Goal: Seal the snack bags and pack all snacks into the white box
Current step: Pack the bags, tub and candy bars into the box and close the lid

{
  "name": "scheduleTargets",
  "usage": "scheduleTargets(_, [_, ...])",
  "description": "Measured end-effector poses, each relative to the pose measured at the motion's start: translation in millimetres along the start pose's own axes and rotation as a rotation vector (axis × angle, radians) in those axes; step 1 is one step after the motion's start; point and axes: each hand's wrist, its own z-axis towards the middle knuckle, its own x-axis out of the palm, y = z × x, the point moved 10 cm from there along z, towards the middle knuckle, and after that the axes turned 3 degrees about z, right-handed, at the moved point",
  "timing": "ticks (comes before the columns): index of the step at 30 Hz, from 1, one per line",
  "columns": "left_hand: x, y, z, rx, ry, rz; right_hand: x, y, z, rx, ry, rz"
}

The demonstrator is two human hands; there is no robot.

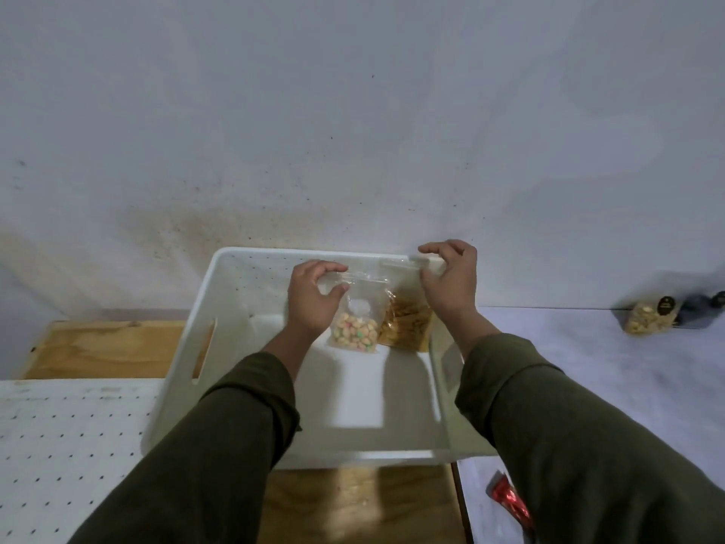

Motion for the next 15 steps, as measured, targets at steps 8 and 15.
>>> scheduleTargets(8, [-4.3, -85.0, -15.7, 0.013, -0.014, -0.049, -63.1, 39.9, 0.9, -0.098, 0.052, 0.032])
scheduleTargets(15, [40.0, -177.3, -47.4, 0.05, 0.0, -0.105, -164.9, 29.4, -2.3, -0.173, 0.079, 0.046])
